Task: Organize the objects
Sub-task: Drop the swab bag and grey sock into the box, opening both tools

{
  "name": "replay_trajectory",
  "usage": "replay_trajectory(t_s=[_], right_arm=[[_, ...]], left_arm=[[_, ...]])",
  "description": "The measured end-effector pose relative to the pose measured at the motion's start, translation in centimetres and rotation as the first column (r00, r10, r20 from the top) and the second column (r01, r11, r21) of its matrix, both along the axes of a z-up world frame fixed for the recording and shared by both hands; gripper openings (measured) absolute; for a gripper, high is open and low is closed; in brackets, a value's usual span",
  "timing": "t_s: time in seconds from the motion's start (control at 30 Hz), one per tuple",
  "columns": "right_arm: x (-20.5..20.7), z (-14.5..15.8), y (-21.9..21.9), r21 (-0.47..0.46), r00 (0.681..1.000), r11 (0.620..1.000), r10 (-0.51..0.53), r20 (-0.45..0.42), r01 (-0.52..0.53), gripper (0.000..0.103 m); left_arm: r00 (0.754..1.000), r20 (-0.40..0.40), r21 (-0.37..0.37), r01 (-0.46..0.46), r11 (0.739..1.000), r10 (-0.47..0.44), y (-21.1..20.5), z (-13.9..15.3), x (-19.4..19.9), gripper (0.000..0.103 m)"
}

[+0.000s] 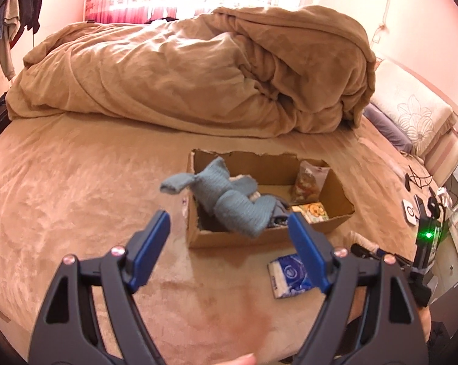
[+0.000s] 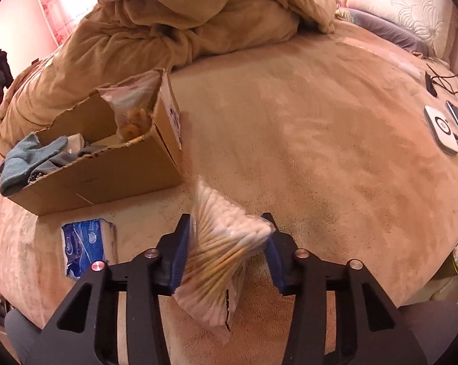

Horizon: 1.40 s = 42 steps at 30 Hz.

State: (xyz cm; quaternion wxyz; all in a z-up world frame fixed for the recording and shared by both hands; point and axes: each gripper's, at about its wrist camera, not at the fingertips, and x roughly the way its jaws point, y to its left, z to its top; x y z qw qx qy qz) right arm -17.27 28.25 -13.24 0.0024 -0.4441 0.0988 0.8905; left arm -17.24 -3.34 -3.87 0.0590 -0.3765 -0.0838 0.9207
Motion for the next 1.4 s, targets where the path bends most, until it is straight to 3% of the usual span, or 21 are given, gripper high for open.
replay_trajectory(t_s=[0.3,0.47,0.6,0.77,1.03,1.17,1.27,1.4], right_arm=[[0.3,5.9,0.0,-0.006,0.992,1.0,0.017,-0.125,-0.018,0.044],[-0.7,10.2,-2.3,-0.011,0.972,0.995,0.095,-0.216,-0.1,0.045],[-2.3,11.8,-4.9,0.006,0.95,0.985,0.167,-0.263,-0.172,0.045],[-4.4,12.0,-7.8,0.008,0.934,0.971,0.232,-0.272,-0.239,0.045],[-7.2,9.1,-11.8,0.009,0.911,0.937,0.341,-0.233,-0.349,0.046],[-8.9,7.8,-13.5,0.036,0.893,0.914,0.403,-0.201,-0.405,0.051],[-9.9,6.9,-14.2,0.055,0.892,0.91,0.414,-0.18,-0.412,0.06],[-9.6,7.1,-13.4,0.057,0.899,0.918,0.395,-0.188,-0.392,0.064]], left_arm=[[1.0,-0.031,0.009,-0.002,1.0,0.003,-0.4,1.6,0.4,0.081],[0.998,-0.054,0.009,-0.02,1.0,0.021,-1.1,2.1,-0.1,0.081],[0.998,-0.037,0.006,-0.048,0.999,0.049,-2.3,0.9,-1.5,0.081],[0.997,0.018,0.053,-0.073,0.996,0.072,-3.7,-1.9,-3.6,0.081],[0.996,0.078,0.062,-0.043,0.997,0.038,-3.3,-5.6,-7.3,0.082],[0.989,0.146,0.029,-0.028,0.999,0.024,-2.4,-7.9,-9.5,0.091],[0.986,0.165,0.016,-0.036,0.999,0.033,-2.0,-8.2,-9.6,0.091],[0.993,0.11,0.011,-0.041,0.999,0.039,-1.8,-6.1,-8.0,0.091]])
